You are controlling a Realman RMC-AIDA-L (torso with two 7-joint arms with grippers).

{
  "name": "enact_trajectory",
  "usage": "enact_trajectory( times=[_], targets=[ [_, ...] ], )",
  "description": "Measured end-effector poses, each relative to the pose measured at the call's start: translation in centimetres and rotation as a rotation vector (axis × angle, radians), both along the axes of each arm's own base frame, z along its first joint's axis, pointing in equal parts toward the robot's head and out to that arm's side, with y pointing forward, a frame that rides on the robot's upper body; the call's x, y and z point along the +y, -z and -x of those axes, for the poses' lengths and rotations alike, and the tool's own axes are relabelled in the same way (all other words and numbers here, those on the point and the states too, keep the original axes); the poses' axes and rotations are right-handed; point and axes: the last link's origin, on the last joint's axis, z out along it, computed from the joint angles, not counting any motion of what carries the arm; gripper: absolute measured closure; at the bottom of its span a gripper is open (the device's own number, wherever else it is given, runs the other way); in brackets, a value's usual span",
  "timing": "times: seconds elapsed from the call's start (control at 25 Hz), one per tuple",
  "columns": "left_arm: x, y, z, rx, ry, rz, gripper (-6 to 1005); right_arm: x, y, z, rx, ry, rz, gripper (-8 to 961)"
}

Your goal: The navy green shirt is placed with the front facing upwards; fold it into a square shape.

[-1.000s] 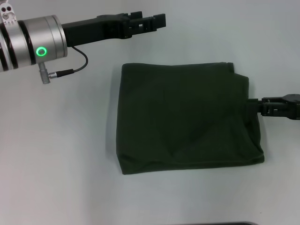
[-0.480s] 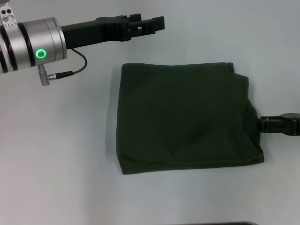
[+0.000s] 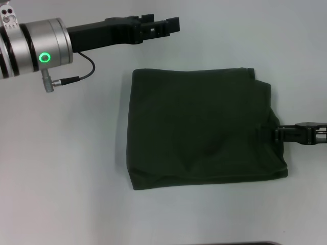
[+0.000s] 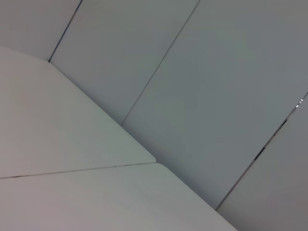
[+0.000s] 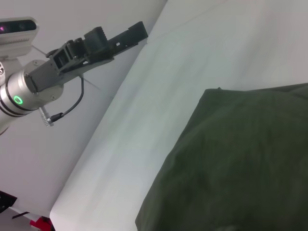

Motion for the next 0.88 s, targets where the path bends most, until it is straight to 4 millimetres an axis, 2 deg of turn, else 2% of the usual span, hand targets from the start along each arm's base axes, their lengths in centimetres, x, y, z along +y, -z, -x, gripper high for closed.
enact_trajectory(
  times=[0.24,0.68,0.88],
  targets=[
    [0.0,0.0,0.0,0.002,0.003,-0.001,87,-0.2,0.2,0.1,-0.002,-0.008,0.018,539],
    [-0.1,0.2,-0.1,0.001,0.006,0.004,87,-1.2,0.5,0.1,-0.008,-0.029,0.087,899],
    [0.0,0.6,-0.2,-0.003,0.005,0.016,86,-2.4,0.5,-0.8,-0.019,-0.004,0.11,908]
  ],
)
